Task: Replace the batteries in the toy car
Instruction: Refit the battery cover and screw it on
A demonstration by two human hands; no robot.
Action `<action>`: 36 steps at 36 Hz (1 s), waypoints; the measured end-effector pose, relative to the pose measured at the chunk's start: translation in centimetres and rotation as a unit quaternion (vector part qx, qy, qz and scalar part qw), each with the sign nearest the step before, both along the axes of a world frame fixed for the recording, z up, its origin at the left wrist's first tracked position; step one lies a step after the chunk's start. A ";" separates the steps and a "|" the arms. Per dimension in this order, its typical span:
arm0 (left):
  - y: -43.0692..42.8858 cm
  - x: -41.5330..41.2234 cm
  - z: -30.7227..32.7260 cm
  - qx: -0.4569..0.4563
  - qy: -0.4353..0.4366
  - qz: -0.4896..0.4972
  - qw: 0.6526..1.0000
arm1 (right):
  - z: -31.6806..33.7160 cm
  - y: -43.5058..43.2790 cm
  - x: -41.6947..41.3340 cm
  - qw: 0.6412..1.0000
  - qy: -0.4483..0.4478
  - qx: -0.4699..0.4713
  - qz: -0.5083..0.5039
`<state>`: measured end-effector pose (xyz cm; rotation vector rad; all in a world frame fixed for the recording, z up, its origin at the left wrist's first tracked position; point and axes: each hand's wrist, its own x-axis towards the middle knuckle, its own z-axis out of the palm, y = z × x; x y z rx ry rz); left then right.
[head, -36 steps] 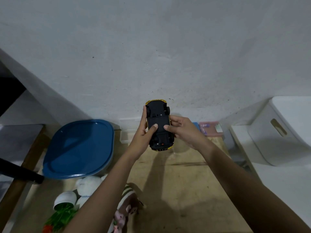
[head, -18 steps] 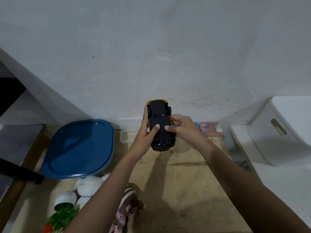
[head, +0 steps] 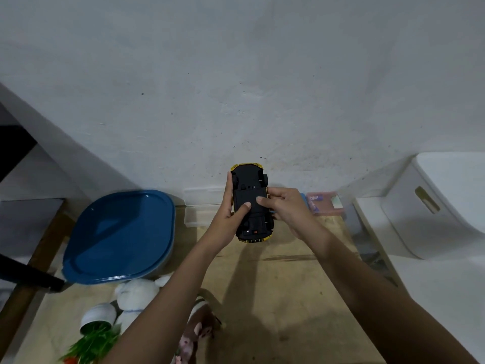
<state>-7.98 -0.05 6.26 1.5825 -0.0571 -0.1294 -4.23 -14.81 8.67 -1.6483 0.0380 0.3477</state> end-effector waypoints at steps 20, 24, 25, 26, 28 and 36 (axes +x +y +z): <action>-8.0 -3.1 -5.1 0.006 0.063 -0.101 0.993 | -6.2 -8.8 -6.4 0.998 0.047 -0.011 -0.043; -9.8 -3.5 -6.6 0.003 0.089 -0.108 0.990 | -8.2 -12.6 -7.4 0.991 0.049 -0.076 -0.096; -10.1 -3.5 -7.1 0.002 0.096 -0.106 0.990 | -8.9 -13.7 -7.6 0.984 0.038 -0.129 -0.116; -10.4 -3.5 -7.4 0.001 0.103 -0.103 0.989 | -9.6 -14.7 -7.9 0.974 0.022 -0.180 -0.135; -10.7 -3.5 -8.2 0.004 0.113 -0.093 0.989 | -11.1 -16.4 -8.4 0.953 -0.001 -0.260 -0.156; -10.3 -3.5 -9.5 0.006 0.122 -0.052 0.991 | -15.9 -18.3 -8.8 0.870 -0.037 -0.490 -0.047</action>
